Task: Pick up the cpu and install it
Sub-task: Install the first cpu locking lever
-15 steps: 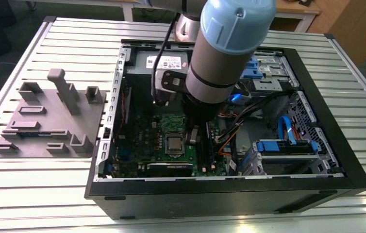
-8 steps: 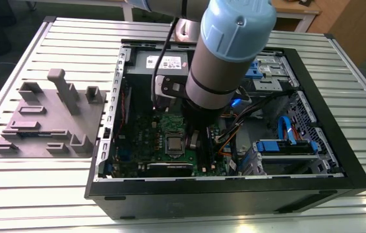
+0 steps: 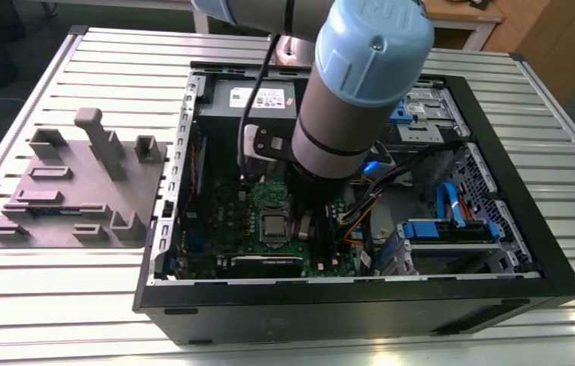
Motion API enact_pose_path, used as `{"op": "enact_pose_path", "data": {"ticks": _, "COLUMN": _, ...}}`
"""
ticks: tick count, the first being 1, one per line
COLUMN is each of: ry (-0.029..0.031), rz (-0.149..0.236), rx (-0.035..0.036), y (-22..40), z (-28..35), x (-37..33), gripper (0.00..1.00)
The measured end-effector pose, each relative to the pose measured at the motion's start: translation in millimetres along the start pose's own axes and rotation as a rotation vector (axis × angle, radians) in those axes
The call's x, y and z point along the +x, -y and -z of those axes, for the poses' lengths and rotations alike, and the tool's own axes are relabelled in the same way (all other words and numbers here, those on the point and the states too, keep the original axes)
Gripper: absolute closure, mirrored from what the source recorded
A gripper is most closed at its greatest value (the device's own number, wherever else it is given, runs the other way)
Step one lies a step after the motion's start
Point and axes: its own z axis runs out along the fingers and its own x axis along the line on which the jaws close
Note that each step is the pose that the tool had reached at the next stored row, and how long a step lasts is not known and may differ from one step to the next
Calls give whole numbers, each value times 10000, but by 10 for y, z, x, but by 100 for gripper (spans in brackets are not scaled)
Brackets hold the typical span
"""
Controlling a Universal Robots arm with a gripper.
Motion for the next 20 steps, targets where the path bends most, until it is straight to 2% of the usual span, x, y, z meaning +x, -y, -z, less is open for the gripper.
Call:
{"op": "enact_pose_path", "data": {"ticks": 8, "ry": -5, "rz": 47, "rx": -3, "y": 12, "z": -96, "x": 24, "gripper": 90}}
{"op": "enact_pose_path", "data": {"ticks": 13, "ry": -30, "rz": 344, "rx": -21, "y": 14, "z": -138, "x": 31, "gripper": 90}}
{"op": "enact_pose_path", "data": {"ticks": 20, "ry": -147, "rz": 515, "rx": -14, "y": 12, "z": -157, "x": 33, "gripper": 90}}
